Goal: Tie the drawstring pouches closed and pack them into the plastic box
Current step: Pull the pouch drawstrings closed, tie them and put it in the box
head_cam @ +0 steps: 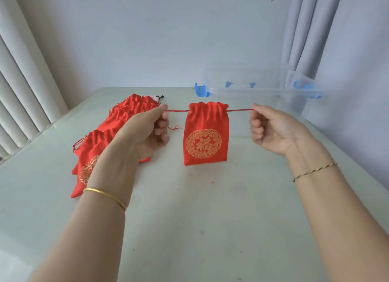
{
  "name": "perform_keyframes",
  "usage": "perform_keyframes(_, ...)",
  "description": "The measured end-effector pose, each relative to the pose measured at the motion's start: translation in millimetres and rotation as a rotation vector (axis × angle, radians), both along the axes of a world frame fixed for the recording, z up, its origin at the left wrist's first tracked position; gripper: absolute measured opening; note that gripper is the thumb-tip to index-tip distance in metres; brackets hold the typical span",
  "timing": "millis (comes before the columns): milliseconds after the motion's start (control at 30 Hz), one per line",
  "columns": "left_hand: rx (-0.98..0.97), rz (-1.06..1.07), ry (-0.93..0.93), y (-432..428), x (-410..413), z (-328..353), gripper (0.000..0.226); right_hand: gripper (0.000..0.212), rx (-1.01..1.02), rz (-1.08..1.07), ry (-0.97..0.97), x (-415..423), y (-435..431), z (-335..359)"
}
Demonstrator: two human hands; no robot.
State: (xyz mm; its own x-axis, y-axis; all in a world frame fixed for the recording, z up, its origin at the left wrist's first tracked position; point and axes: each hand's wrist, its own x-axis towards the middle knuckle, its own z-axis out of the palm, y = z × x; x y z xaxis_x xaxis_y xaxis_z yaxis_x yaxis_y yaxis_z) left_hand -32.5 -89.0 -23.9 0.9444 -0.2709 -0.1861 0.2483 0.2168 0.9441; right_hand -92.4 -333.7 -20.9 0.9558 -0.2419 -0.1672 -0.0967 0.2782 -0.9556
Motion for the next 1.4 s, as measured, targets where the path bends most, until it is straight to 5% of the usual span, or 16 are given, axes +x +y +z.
perform_keyframes(133, -0.3, 0.073, 0.168, 1, 0, 5, 0.047, 0.033, 0.284, -0.129, -0.006, 1, -4, 3)
perform_keyframes(233, -0.365, 0.108, 0.087, -4, -5, 12, 0.045, 0.031, 0.236, -0.2, -0.042, -2, -1, 7)
perform_keyframes(400, -0.328, 0.007, -0.245, -9, -19, 32, 0.038, 0.033, -0.177, -0.212, -0.186, -10, 17, 26)
perform_keyframes(633, -0.056, -0.209, -0.348, -24, -40, 37, 0.022, 0.039, -0.456, -0.084, -0.476, -21, 58, 42)
perform_keyframes(900, 0.26, -0.267, -0.552, -30, -48, 39, 0.023, 0.034, -0.556, 0.025, -0.575, -23, 70, 42)
perform_keyframes(1033, 0.222, -0.198, -0.525, -32, -47, 38, 0.012, 0.04, -0.508, 0.012, -0.428, -19, 60, 39)
perform_keyframes(1167, 0.154, -0.212, -0.501, -31, -46, 39, 0.014, 0.034, -0.585, 0.226, -0.243, -18, 61, 31)
perform_keyframes(1400, 0.143, -0.156, -0.495, -31, -47, 39, 0.014, 0.031, -0.515, 0.205, -0.342, -17, 62, 30)
